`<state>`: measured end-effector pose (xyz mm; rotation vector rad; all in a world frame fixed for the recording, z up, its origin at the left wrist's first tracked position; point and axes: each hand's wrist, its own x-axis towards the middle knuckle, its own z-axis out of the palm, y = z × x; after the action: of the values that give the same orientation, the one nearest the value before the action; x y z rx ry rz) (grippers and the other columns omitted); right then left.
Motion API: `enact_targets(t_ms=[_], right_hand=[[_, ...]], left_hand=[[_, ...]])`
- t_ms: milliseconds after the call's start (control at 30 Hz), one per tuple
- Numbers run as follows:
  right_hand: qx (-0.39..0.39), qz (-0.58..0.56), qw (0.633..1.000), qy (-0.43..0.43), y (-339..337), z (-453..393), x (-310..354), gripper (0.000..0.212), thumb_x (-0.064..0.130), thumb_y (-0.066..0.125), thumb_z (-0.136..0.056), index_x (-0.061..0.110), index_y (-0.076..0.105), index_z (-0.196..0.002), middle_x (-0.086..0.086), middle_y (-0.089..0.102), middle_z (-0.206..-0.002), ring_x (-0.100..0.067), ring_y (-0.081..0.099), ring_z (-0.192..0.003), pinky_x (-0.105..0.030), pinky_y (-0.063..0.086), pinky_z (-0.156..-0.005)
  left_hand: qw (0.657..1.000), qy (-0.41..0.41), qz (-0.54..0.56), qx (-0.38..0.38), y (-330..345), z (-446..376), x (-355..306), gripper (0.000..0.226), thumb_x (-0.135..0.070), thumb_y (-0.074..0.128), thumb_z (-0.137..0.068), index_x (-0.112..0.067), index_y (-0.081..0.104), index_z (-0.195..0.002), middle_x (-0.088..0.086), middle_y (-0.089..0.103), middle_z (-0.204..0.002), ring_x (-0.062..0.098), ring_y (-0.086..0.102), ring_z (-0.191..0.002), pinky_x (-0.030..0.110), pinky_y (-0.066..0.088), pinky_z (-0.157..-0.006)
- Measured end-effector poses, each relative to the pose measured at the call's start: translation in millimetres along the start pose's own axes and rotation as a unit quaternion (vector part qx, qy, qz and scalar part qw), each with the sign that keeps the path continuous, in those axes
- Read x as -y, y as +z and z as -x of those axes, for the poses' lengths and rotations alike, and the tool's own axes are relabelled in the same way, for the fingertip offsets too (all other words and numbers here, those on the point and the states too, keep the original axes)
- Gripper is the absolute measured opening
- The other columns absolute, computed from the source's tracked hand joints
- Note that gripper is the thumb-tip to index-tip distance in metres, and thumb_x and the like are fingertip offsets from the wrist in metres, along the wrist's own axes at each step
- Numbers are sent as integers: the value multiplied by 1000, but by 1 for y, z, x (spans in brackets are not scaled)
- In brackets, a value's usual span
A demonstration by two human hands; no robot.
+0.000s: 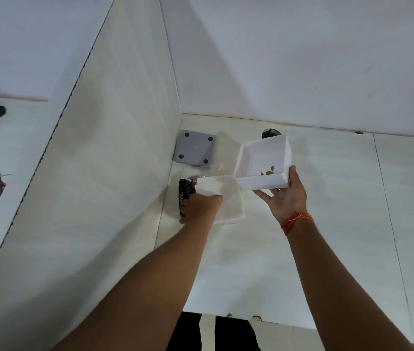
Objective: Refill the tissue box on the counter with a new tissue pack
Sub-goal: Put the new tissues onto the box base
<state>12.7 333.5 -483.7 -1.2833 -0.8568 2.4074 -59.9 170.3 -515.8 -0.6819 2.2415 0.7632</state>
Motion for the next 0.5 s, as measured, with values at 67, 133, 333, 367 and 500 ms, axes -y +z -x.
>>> enact_targets(t_ms=[67,133,333,367,500], right_hand=[[-5,2,1000,-3,-3,1,1,47,42,49,-98,15,54,-136,-9,64,-96,-34,63,-111,-63,53,-88],[-10,5,1000,-4,-7,1,1,45,42,49,-99,16,54,-135,-9,63,-98,-34,63,-111,-63,53,-88],[-18,12,1000,-14,-18,4,5,44,41,49,-99,16,54,-136,-9,63,-101,-33,64,-110,-62,55,-86],[-19,13,1000,-15,-20,4,6,45,41,49,-99,15,54,-136,-8,63,-101,-33,64,-110,-62,55,-85],[-9,9,1000,-16,-25,5,12,45,41,49,-98,14,55,-134,-8,63,-95,-32,65,-107,-60,56,-85]], left_hand=[[1000,-18,-5,15,-2,1,-4,86,-53,75,-49,-14,59,-123,11,59,-125,32,54,-115,44,48,-99],[999,-35,-17,37,-1,2,-7,86,-49,78,-56,-21,50,-133,16,46,-135,35,42,-125,44,41,-105],[997,-59,33,39,3,-1,-2,70,-42,77,-53,-13,62,-115,12,58,-121,33,49,-117,37,46,-95],[995,-35,82,50,3,-3,0,69,-38,75,-51,-10,65,-113,9,64,-109,31,57,-107,37,51,-90],[958,65,258,111,-12,-6,1,66,-16,74,-58,-6,62,-122,5,71,-89,22,64,-71,26,51,-56]])
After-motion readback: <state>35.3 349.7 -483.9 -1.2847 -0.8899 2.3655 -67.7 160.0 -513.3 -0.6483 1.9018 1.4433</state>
